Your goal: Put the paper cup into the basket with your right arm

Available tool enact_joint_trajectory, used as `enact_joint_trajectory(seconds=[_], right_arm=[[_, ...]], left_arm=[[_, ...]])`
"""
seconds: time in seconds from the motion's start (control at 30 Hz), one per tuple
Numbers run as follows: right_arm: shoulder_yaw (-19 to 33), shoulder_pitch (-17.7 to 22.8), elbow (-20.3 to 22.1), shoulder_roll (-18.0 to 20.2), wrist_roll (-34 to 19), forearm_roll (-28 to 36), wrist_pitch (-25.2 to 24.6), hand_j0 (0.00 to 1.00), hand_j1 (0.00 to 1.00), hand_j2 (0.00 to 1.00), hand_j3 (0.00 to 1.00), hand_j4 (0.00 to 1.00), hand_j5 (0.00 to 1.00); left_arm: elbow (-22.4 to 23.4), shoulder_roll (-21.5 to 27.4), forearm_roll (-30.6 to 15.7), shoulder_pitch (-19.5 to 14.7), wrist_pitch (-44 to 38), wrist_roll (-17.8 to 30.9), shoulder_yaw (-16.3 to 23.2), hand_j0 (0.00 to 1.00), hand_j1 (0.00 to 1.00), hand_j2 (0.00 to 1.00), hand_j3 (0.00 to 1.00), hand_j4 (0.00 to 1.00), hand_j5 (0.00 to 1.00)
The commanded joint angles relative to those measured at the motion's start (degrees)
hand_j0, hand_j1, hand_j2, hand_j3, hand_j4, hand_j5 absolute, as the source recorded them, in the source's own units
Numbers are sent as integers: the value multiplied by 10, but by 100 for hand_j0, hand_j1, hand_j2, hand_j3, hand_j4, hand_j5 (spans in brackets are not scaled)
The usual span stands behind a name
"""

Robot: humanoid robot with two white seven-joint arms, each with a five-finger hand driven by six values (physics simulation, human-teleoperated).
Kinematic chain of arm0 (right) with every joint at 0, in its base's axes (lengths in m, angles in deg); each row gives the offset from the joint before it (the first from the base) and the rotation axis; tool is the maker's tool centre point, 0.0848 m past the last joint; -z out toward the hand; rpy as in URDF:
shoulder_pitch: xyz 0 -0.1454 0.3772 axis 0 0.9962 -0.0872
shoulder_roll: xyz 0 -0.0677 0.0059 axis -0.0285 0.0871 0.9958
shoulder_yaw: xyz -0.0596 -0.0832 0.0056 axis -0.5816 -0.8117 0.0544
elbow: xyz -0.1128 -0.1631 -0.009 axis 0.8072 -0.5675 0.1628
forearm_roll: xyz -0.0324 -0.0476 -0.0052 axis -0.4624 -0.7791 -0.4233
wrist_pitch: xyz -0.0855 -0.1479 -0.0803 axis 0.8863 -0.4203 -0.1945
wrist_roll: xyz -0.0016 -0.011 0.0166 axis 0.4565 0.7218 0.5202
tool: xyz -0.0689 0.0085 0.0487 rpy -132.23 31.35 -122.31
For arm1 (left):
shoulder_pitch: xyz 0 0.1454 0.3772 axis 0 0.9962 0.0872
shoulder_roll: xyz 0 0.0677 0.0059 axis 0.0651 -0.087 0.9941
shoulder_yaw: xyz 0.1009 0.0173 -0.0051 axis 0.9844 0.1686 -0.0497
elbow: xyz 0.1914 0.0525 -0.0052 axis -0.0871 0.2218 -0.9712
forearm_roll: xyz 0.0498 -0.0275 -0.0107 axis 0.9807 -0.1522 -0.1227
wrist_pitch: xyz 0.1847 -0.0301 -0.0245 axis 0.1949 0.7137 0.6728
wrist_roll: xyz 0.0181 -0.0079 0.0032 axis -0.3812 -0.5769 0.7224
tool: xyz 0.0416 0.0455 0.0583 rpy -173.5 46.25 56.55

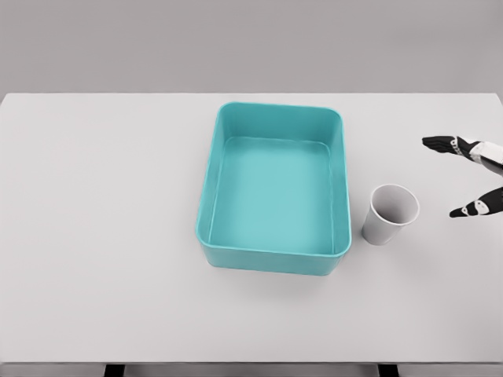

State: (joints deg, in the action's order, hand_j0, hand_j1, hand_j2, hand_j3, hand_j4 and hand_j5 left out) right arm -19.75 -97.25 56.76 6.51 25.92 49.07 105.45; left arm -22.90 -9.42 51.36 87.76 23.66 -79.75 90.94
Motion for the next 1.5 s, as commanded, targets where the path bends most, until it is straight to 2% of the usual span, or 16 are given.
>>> enact_joint_trajectory(seconds=[0.0,0.27,0.6,0.87,1.1,1.47], right_arm=[[0,0,10,0,0,4,16,100,100,100,100,100,100],[-28,0,12,-37,0,4,16,100,100,100,100,100,100],[-46,1,35,-37,0,3,23,100,100,100,100,100,100],[-46,3,34,-38,0,5,23,100,100,100,100,100,100],[-46,5,4,-40,0,6,23,100,100,100,100,100,100],[-49,5,-35,-66,0,-2,22,100,100,100,100,100,100]], left_arm=[[0,0,0,0,0,-1,0,100,100,100,100,100,100],[0,0,0,0,0,0,0,100,100,100,100,100,100],[0,0,0,0,0,0,0,100,100,100,100,100,100],[0,0,0,0,0,0,0,100,100,100,100,100,100],[0,0,0,0,0,0,0,100,100,100,100,100,100],[0,0,0,0,0,-1,0,100,100,100,100,100,100]])
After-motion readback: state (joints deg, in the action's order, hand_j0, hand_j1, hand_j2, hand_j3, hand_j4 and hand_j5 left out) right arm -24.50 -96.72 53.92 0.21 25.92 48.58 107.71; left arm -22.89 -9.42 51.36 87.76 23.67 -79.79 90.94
